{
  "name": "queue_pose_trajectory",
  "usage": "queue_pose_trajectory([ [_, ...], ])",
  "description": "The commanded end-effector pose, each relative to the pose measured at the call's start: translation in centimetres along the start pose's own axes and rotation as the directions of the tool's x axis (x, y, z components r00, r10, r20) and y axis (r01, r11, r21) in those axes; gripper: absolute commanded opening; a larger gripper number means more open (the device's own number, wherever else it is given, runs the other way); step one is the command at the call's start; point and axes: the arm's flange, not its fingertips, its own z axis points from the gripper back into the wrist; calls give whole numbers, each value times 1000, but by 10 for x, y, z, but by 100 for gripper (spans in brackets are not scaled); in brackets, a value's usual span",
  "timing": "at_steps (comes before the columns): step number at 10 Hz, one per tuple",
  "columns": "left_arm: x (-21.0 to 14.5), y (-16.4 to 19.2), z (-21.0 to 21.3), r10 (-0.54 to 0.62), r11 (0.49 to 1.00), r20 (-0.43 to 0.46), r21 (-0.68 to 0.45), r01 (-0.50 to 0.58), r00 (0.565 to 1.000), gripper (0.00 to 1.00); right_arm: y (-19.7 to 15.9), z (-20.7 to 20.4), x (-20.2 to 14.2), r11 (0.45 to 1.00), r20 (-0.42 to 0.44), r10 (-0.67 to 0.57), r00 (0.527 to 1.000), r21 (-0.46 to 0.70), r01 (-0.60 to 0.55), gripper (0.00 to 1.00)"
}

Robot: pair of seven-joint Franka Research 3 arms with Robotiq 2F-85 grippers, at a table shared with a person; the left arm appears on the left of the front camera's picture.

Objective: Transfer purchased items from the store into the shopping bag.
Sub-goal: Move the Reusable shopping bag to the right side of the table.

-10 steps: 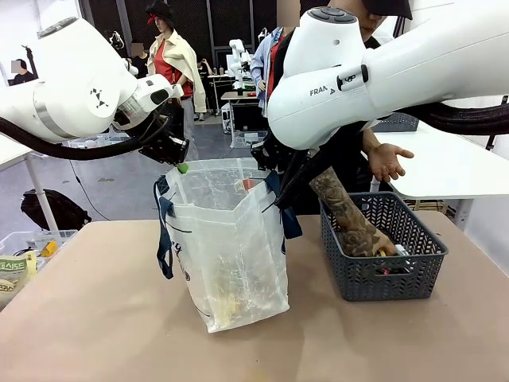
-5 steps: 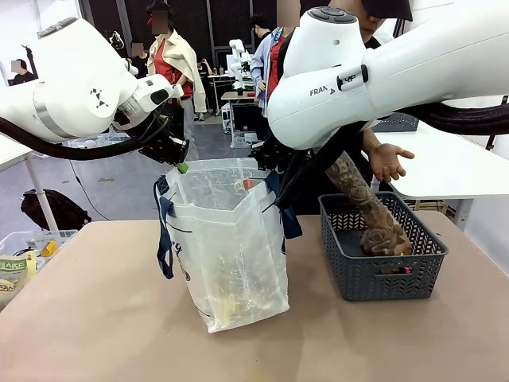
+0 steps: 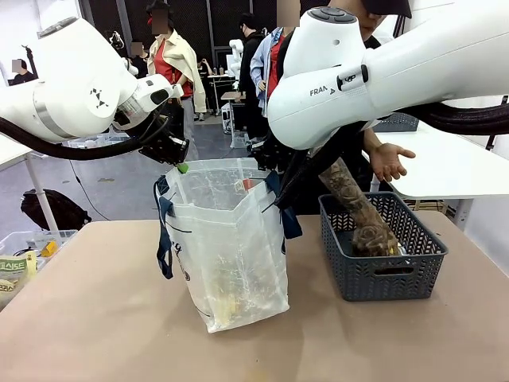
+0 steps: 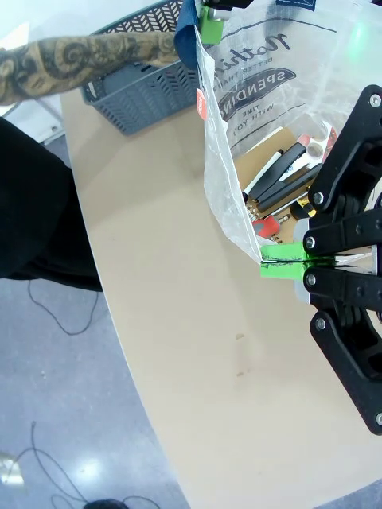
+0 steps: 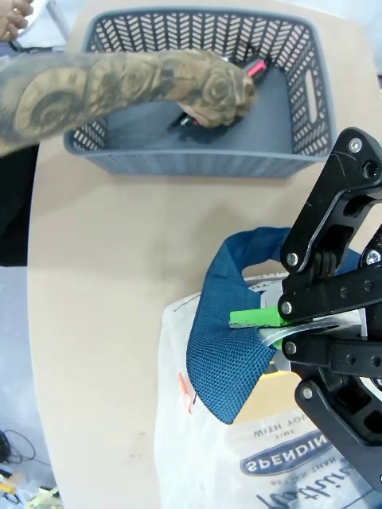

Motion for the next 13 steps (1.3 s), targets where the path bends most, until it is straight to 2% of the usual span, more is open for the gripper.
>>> queue_pose_trajectory([
  [1, 1, 4, 3, 13, 1000, 6, 12, -13, 1000, 0, -2, 2, 1, 1000, 1, -3, 1000, -4, 3, 0],
  [13, 1, 4, 3, 13, 1000, 6, 12, -13, 1000, 0, -2, 2, 1, 1000, 1, -3, 1000, -4, 3, 0],
])
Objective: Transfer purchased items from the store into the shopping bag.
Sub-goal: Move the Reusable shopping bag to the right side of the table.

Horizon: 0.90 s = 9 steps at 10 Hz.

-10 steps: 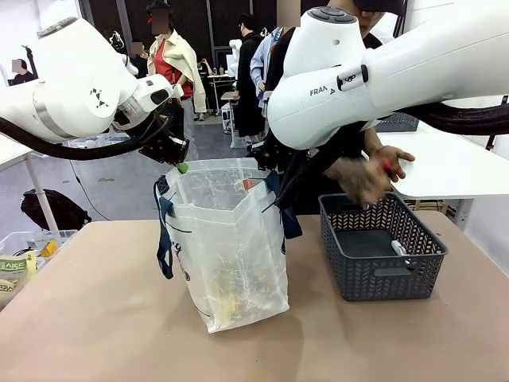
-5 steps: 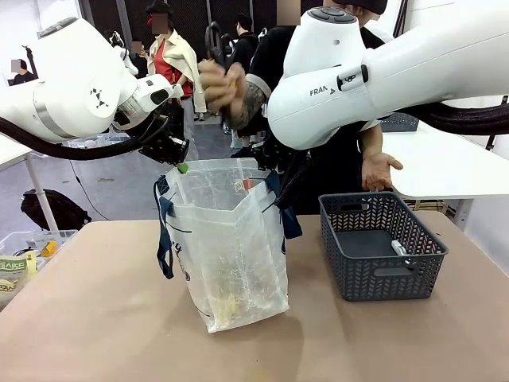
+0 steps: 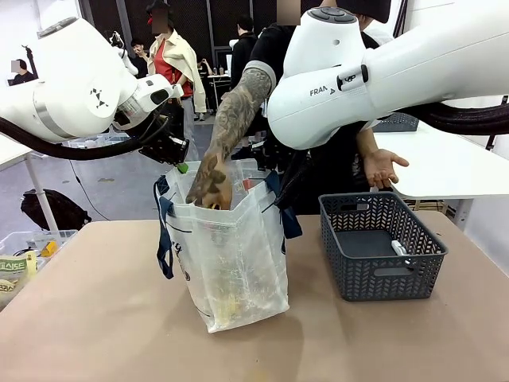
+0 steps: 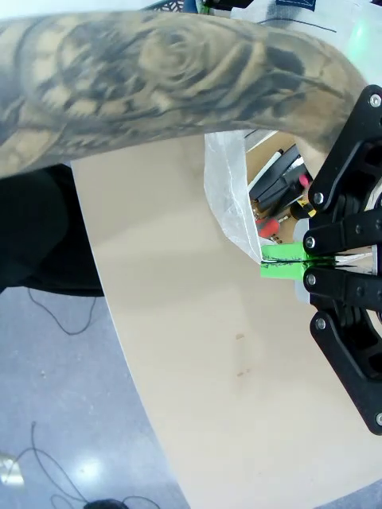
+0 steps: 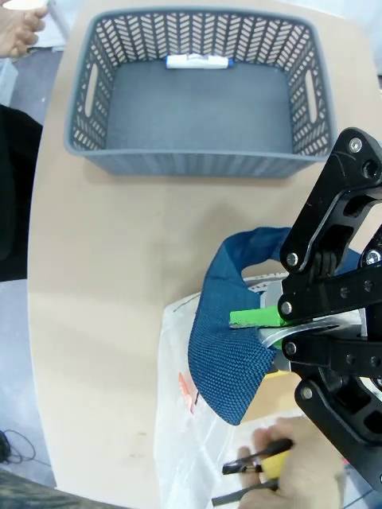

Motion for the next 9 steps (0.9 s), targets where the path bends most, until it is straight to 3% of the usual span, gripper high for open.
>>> queue_pose_trajectory([
  [1, 1, 4, 3, 13, 1000, 6, 12, -14, 1000, 0, -2, 2, 1, 1000, 1, -3, 1000, -4, 3, 0],
  [9, 1, 4, 3, 13, 1000, 6, 12, -14, 1000, 0, -2, 2, 1, 1000, 1, -3, 1000, -4, 3, 0],
])
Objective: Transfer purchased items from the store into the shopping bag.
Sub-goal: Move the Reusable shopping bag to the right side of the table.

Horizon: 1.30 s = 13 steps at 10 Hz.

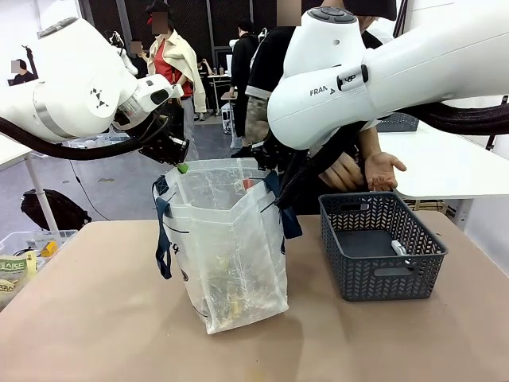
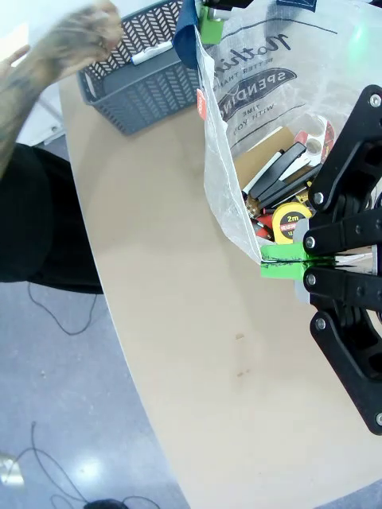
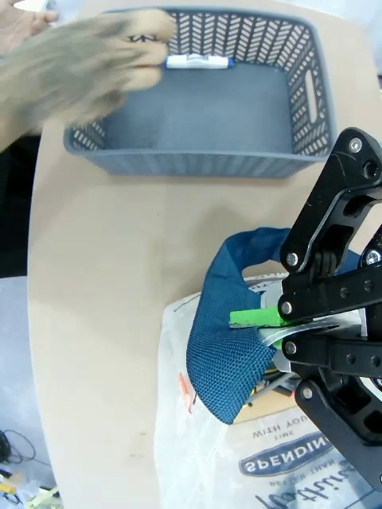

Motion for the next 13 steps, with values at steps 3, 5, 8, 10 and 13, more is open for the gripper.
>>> queue_pose_trajectory([
  [3, 1, 4, 3, 14, 1000, 6, 12, -14, 1000, 0, -2, 2, 1, 1000, 1, -3, 1000, -4, 3, 0],
  [5, 1, 4, 3, 14, 1000, 6, 12, -14, 1000, 0, -2, 2, 1, 1000, 1, -3, 1000, -4, 3, 0],
  [8, 1, 4, 3, 14, 1000, 6, 12, -14, 1000, 0, -2, 2, 1, 1000, 1, -3, 1000, -4, 3, 0],
  [10, 1, 4, 3, 14, 1000, 6, 12, -14, 1000, 0, -2, 2, 1, 1000, 1, -3, 1000, -4, 3, 0],
  [13, 1, 4, 3, 14, 1000, 6, 12, -14, 1000, 0, -2, 2, 1, 1000, 1, -3, 1000, -4, 3, 0],
])
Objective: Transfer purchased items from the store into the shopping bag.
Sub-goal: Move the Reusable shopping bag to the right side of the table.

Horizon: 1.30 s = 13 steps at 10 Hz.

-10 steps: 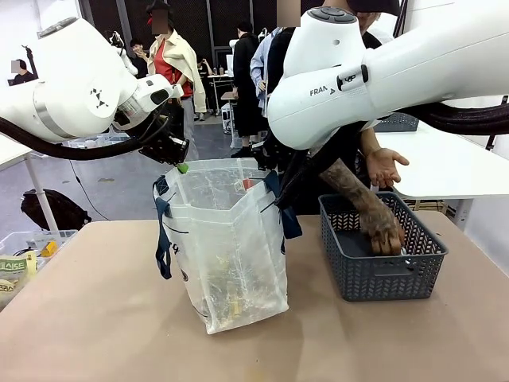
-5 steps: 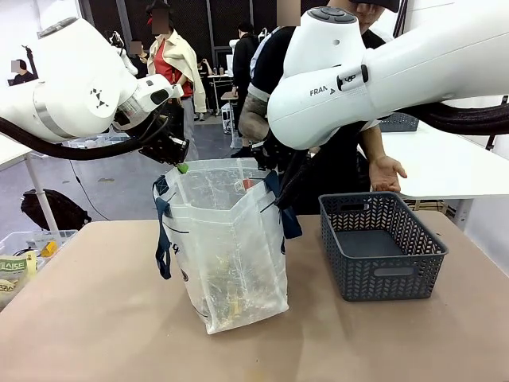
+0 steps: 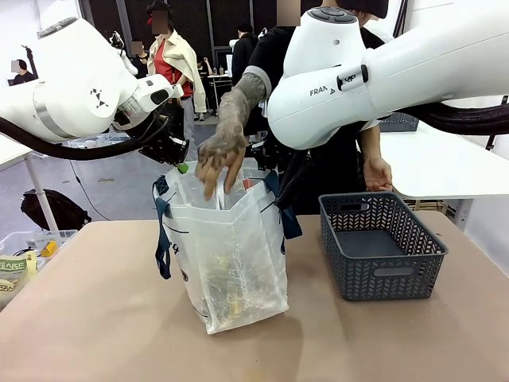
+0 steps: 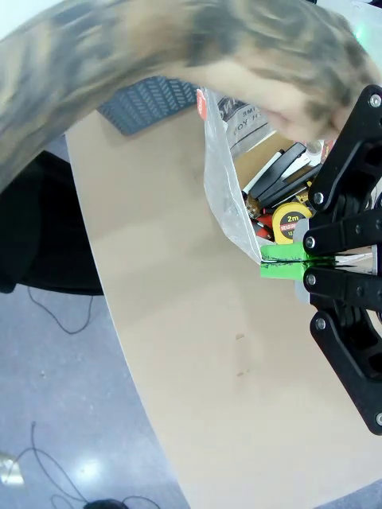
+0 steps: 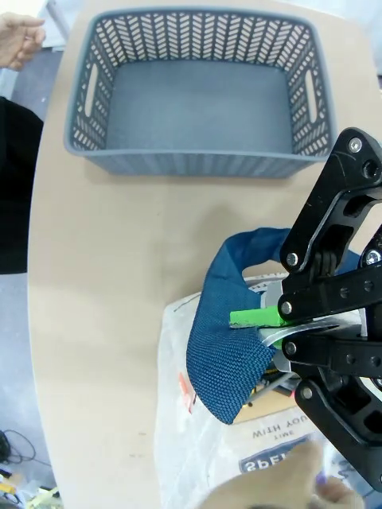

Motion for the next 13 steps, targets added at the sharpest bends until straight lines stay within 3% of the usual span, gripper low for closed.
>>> queue_pose_trajectory([
  [1, 1, 4, 3, 14, 1000, 6, 12, -14, 1000, 0, -2, 2, 1, 1000, 1, -3, 1000, -4, 3, 0],
  [8, 0, 0, 0, 0, 1000, 0, 0, 0, 1000, 0, 0, 0, 0, 1000, 0, 0, 1000, 0, 0, 0],
  [10, 9, -10, -7, 23, 997, 2, -80, -23, 1000, 0, 15, -7, 3, 994, -33, 103, 994, -17, -103, 0],
  [13, 17, -16, -14, 117, 974, -6, -194, -116, 993, 0, 24, -13, 11, 990, -51, 144, 988, 9, -143, 0],
])
